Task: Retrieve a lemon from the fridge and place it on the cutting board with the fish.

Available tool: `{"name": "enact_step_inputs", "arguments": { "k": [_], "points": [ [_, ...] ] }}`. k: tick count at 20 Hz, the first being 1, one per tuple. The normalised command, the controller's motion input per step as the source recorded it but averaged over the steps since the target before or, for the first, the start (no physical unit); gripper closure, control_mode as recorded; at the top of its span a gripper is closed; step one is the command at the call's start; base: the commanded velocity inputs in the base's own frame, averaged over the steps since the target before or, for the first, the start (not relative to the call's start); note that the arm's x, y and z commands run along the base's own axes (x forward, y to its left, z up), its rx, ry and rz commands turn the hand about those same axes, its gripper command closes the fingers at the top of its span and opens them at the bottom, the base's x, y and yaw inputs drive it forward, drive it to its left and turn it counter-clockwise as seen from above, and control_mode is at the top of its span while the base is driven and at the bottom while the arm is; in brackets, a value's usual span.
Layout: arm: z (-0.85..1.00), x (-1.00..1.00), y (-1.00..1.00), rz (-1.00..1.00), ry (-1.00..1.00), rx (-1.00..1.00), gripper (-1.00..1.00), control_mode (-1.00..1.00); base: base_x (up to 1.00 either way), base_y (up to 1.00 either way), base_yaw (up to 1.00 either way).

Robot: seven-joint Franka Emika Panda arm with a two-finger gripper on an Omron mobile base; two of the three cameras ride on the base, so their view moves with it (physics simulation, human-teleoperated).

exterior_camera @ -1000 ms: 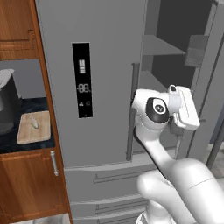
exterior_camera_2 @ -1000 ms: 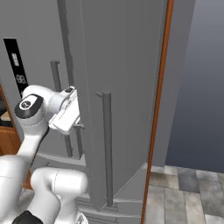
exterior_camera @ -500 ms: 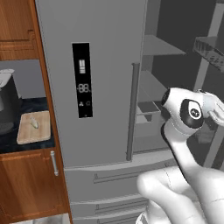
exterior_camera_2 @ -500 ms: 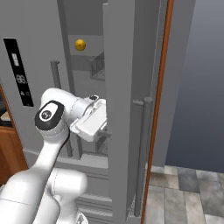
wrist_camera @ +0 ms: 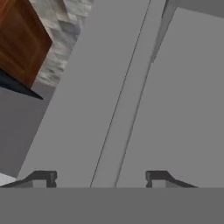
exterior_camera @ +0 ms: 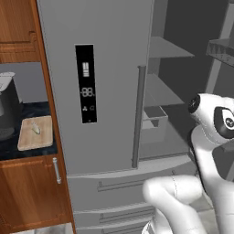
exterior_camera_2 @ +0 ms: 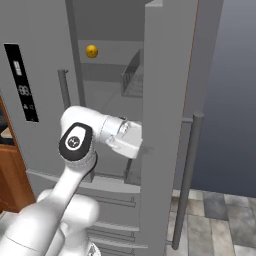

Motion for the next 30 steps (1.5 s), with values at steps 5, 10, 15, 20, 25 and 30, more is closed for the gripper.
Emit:
{"name": "enact_step_inputs", "arguments": {
  "k": [5,10,15,20,25,30],
  "points": [
    [-0.12,-0.12,0.24,0.01,0.05,0.0,-1.0,-1.0,0.0,0.0,0.0],
    [-0.02,-0.07,1.0,-0.16,0.0,0.0,-1.0,-1.0,0.0,0.0,0.0],
    [0.05,0.22,1.0,-0.41,-0.17,0.0,-1.0,-1.0,0.0,0.0,0.0],
    [-0.05,0.62,0.38,-0.69,-0.41,0.22,-1.0,-1.0,0.0,0.0,0.0],
    [-0.03,0.44,0.28,-0.63,-0.52,0.36,-1.0,-1.0,0.0,0.0,0.0],
    [0.0,-0.03,0.98,-0.22,-0.95,0.16,-1.0,-1.0,0.0,0.0,0.0]
  ]
}}
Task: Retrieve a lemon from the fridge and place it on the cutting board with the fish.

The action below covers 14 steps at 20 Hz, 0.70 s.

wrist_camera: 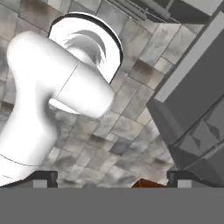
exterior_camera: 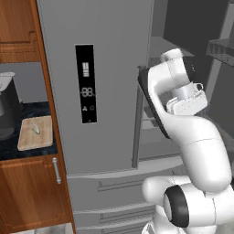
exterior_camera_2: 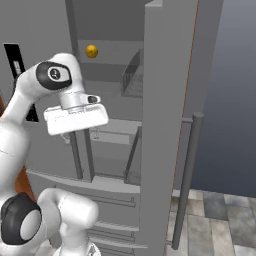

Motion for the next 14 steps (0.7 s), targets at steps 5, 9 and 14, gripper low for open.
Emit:
{"name": "enact_step_inputs", "arguments": {
  "k": [5,9,14],
  "points": [
    [0.0,0.0,0.53,-0.12,-0.94,0.22,-1.0,-1.0,0.0,0.0,0.0],
    [0.0,0.0,0.2,-0.02,-0.95,0.26,-1.0,-1.0,0.0,0.0,0.0],
    [0.0,0.19,0.38,-0.05,-0.65,0.01,-1.0,-1.0,0.0,0.0,0.0]
  ]
}}
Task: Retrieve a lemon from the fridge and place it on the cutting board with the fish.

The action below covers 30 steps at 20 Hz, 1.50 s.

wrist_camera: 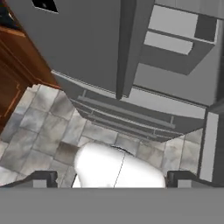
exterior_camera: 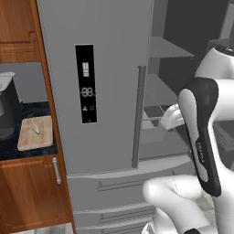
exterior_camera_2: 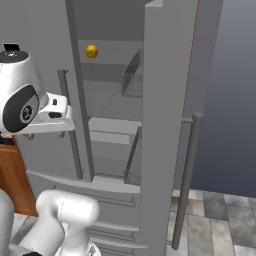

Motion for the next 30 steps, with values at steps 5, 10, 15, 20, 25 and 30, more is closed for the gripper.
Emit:
{"name": "enact_step_inputs", "arguments": {
  "k": [5,10,15,20,25,30],
  "points": [
    [-0.09,0.63,0.16,-0.23,-0.39,-0.03,-1.0,-1.0,0.0,0.0,0.0],
    [-0.42,0.88,0.05,-0.22,-0.17,0.0,-1.0,-1.0,0.0,0.0,0.0],
    [-0.2,0.62,0.08,-0.04,-0.15,0.02,-1.0,-1.0,0.0,0.0,0.0],
    [0.0,0.14,0.09,0.0,-0.04,0.0,-1.0,-1.0,0.0,0.0,0.0],
    [0.0,0.4,0.29,-0.02,0.0,0.0,-1.0,-1.0,0.0,0.0,0.0],
    [0.0,0.39,0.18,0.0,0.0,0.0,-1.0,-1.0,0.0,0.0,0.0]
  ]
}}
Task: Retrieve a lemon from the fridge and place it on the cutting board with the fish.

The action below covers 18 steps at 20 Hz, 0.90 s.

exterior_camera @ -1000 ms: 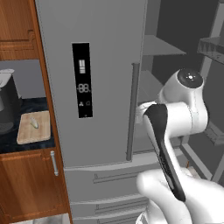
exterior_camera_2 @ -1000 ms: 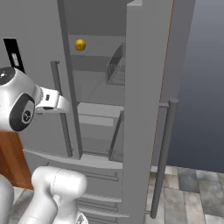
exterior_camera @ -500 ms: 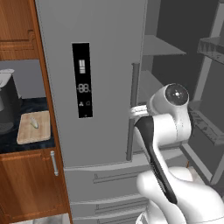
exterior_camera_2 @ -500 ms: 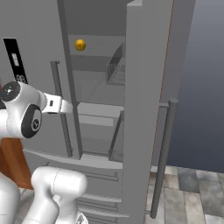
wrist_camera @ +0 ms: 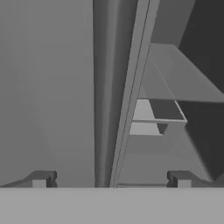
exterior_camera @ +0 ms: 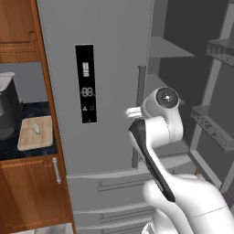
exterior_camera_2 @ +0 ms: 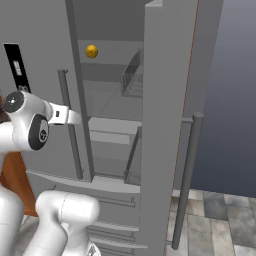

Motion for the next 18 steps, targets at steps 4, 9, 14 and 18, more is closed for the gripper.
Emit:
{"name": "enact_step_inputs", "arguments": {
  "k": [4,9,14,18],
  "points": [
    [0.0,0.47,0.0,0.0,0.0,0.0,-1.0,-1.0,0.0,0.0,0.0],
    [-0.04,0.27,0.0,0.0,0.0,0.0,-1.0,-1.0,0.0,0.0,0.0],
    [-0.08,0.37,0.0,0.0,0.0,0.0,-1.0,-1.0,0.0,0.0,0.0],
    [-0.16,0.41,0.0,0.0,-0.05,0.0,-1.0,-1.0,0.0,0.0,0.0]
  ]
}}
